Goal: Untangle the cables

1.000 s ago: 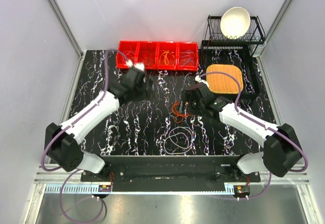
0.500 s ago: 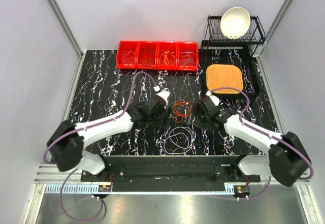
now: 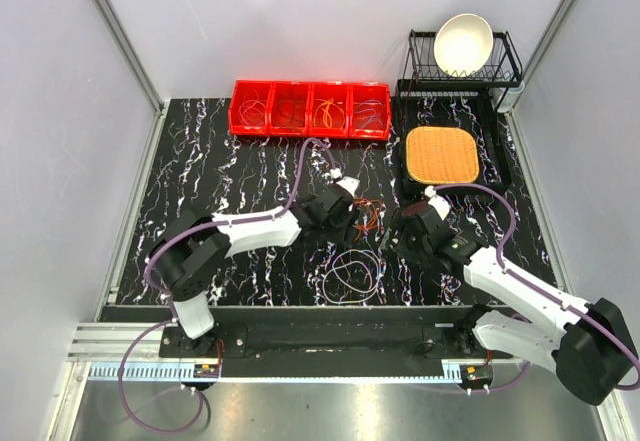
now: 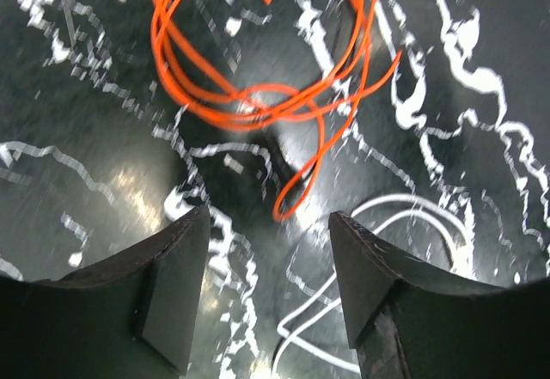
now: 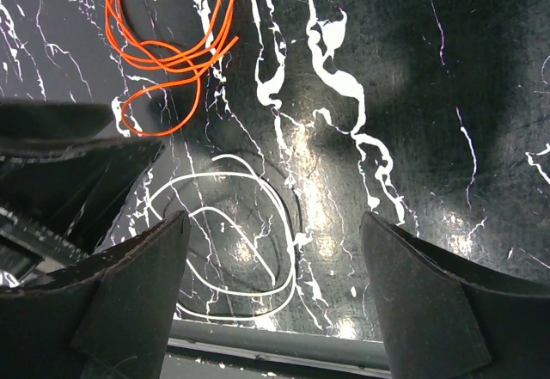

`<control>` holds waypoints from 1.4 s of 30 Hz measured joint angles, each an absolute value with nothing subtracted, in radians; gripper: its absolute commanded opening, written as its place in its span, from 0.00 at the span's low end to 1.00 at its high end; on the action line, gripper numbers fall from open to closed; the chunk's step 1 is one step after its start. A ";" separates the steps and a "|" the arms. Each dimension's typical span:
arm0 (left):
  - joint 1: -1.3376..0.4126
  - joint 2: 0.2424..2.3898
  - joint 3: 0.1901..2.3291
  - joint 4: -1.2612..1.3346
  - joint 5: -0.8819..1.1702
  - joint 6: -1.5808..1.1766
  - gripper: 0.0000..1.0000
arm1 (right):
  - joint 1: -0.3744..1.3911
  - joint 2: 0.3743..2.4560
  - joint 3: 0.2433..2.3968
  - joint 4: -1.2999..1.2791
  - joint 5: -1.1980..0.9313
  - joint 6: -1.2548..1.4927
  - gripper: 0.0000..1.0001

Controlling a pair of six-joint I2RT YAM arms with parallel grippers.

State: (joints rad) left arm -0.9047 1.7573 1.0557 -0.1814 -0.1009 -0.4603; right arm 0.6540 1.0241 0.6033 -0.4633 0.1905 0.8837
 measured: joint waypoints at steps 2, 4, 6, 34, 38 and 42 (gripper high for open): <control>-0.905 1.775 1.068 -0.167 -0.097 -0.459 0.45 | 0.654 1.028 0.604 -0.464 0.189 0.883 0.86; -0.905 1.797 1.085 -0.157 -0.094 -0.459 0.15 | 0.654 1.034 0.604 -0.464 0.189 0.883 0.85; -0.905 1.823 1.108 -0.149 -0.093 -0.451 0.00 | 0.654 1.038 0.604 -0.464 0.190 0.882 0.86; -0.889 1.234 1.285 -0.446 -0.195 -0.382 0.00 | 0.654 0.999 0.723 -0.234 -0.192 0.754 0.86; -0.889 1.252 1.256 -0.523 -0.196 -0.389 0.00 | 0.654 0.999 0.702 -0.162 -0.267 0.756 0.86; -0.889 1.243 1.256 -0.522 -0.197 -0.390 0.00 | 0.654 0.999 0.695 -0.126 -0.287 0.760 0.86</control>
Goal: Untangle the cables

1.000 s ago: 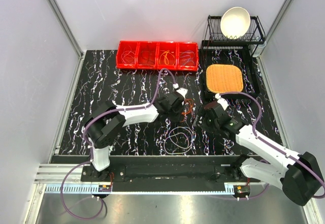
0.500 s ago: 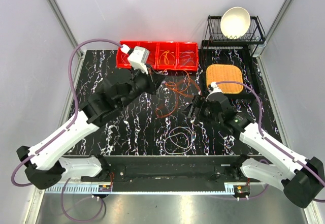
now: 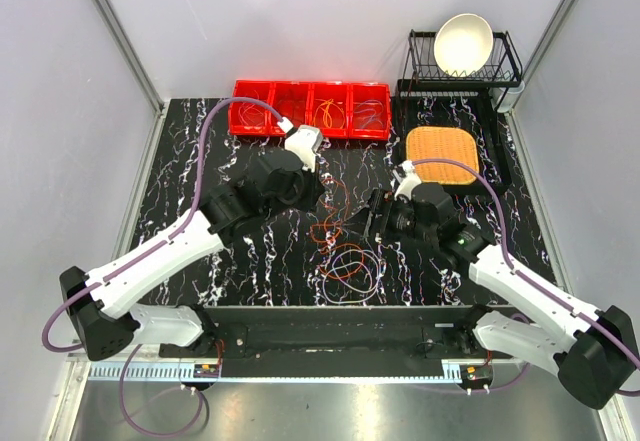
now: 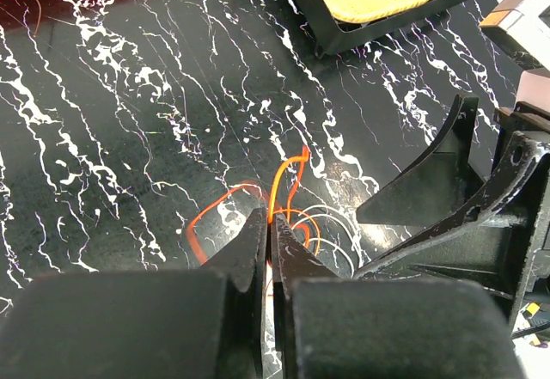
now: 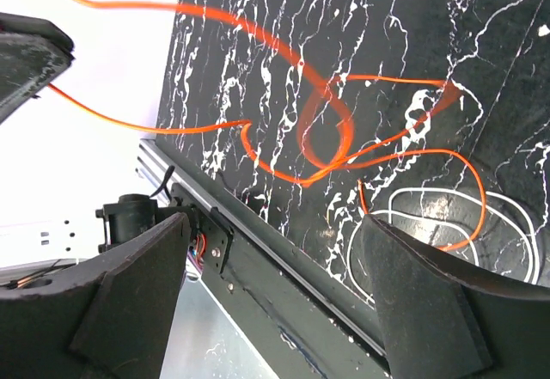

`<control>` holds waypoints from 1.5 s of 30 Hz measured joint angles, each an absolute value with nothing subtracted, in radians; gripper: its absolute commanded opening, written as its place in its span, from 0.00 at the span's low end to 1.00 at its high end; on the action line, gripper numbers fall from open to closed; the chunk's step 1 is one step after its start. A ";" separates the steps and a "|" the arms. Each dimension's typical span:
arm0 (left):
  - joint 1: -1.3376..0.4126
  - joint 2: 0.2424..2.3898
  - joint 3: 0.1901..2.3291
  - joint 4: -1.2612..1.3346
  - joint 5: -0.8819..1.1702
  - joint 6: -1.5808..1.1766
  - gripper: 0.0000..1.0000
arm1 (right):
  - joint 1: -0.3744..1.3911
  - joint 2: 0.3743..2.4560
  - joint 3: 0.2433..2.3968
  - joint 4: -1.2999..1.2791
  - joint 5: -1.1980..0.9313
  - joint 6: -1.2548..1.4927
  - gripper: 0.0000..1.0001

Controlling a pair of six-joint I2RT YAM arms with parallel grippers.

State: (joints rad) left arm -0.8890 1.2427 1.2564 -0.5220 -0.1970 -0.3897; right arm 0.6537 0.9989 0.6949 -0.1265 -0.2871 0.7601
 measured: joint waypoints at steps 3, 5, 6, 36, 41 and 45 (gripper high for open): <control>-0.889 1.242 1.256 -0.522 -0.197 -0.392 0.00 | 0.654 1.001 0.691 -0.113 -0.286 0.761 0.86; -0.889 1.241 1.255 -0.522 -0.197 -0.393 0.00 | 0.654 1.013 0.691 -0.101 -0.284 0.760 0.85; -0.889 1.238 1.253 -0.522 -0.197 -0.394 0.00 | 0.654 1.025 0.691 -0.091 -0.282 0.759 0.85; -0.889 1.227 1.200 -0.499 -0.204 -0.419 0.00 | 0.675 1.398 0.643 0.228 -0.221 1.153 0.77; -0.889 1.228 1.200 -0.496 -0.204 -0.419 0.00 | 0.675 1.398 0.648 0.239 -0.221 1.206 0.77; -0.889 1.228 1.200 -0.492 -0.204 -0.424 0.00 | 0.683 1.410 0.654 0.242 -0.221 1.244 0.77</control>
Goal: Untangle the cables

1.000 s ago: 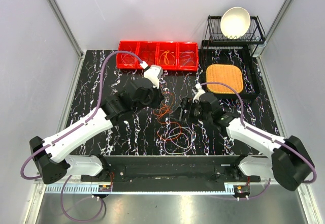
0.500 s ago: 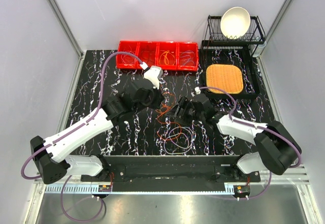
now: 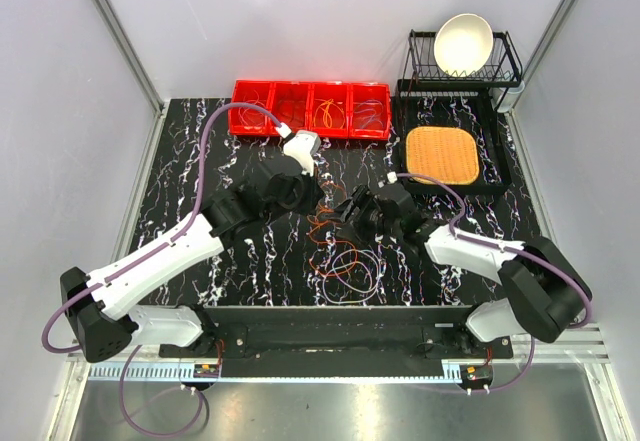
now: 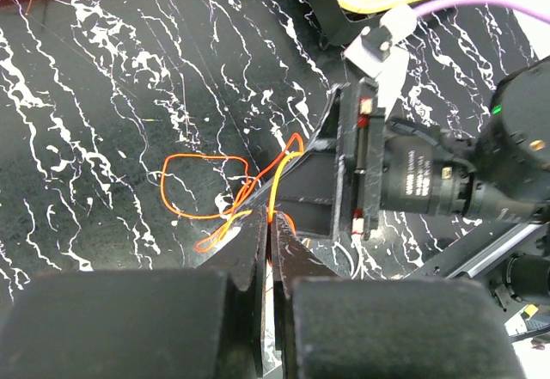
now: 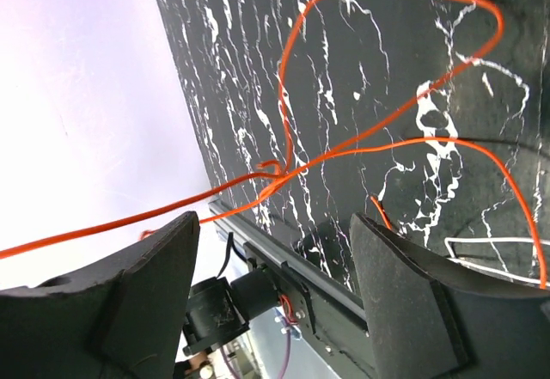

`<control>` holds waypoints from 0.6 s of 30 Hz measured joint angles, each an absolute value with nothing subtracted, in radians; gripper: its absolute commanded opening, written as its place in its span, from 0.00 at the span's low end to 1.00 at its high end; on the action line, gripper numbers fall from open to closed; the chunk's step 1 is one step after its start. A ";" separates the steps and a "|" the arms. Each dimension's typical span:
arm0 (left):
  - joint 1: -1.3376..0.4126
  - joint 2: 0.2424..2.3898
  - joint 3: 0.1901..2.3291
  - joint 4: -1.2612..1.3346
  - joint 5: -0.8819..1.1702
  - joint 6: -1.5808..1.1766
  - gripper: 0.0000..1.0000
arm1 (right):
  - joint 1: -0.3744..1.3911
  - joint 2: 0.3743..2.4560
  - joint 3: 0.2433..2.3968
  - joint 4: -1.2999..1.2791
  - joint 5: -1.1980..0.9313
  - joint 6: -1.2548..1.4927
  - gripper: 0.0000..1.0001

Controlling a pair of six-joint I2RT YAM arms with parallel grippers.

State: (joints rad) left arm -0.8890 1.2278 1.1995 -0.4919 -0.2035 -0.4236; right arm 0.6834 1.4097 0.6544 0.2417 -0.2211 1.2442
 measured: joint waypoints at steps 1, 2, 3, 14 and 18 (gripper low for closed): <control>-0.889 1.228 1.200 -0.490 -0.204 -0.426 0.00 | 0.687 1.416 0.654 0.242 -0.221 1.253 0.76; -0.889 1.228 1.200 -0.487 -0.203 -0.427 0.00 | 0.691 1.425 0.654 0.244 -0.221 1.263 0.76; -0.889 1.228 1.200 -0.483 -0.203 -0.429 0.00 | 0.694 1.435 0.654 0.244 -0.221 1.270 0.76; -0.889 1.233 1.200 -0.468 -0.199 -0.446 0.00 | 0.725 1.509 0.654 0.276 -0.163 1.319 0.70; -0.889 1.233 1.196 -0.466 -0.195 -0.449 0.00 | 0.728 1.509 0.654 0.275 -0.113 1.318 0.61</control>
State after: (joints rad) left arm -0.8890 1.2327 1.1965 -0.4656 -0.1951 -0.4488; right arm 0.7280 1.5085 0.6544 0.2752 -0.1135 1.3178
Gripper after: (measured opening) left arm 0.009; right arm 0.699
